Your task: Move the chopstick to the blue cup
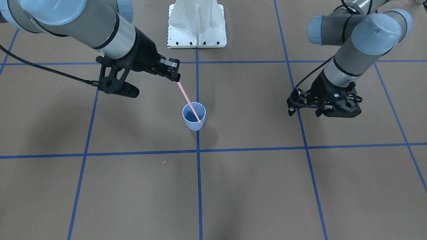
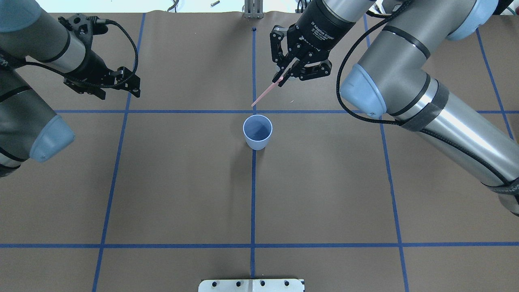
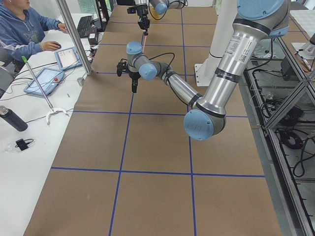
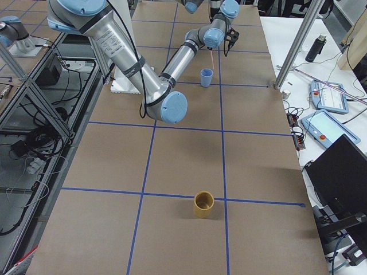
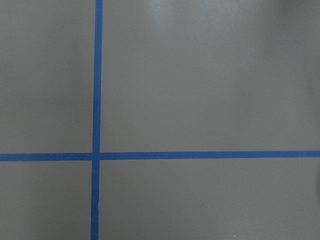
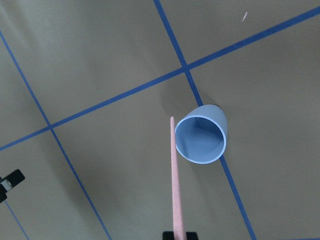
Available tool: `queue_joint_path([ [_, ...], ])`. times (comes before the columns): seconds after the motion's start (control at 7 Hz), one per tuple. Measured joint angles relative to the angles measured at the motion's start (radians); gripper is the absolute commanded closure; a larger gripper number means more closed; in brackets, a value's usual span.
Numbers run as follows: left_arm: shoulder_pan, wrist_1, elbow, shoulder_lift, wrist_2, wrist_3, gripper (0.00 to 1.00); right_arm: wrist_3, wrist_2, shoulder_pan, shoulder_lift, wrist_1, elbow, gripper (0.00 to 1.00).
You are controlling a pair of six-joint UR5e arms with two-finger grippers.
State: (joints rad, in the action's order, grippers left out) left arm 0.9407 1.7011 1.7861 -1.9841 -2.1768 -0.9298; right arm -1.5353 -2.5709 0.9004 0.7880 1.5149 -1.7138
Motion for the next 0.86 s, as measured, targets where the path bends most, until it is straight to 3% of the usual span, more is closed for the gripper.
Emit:
queue_joint_path([
  [0.71,0.0,-0.001,0.005,-0.001,-0.001,-0.003,0.02,0.0,-0.017,-0.008,0.067,0.007,-0.046,1.0],
  [0.86,0.0,-0.001,0.006,-0.001,-0.001,-0.004,0.02,0.0,-0.009,-0.018,0.068,0.007,-0.042,0.87],
])
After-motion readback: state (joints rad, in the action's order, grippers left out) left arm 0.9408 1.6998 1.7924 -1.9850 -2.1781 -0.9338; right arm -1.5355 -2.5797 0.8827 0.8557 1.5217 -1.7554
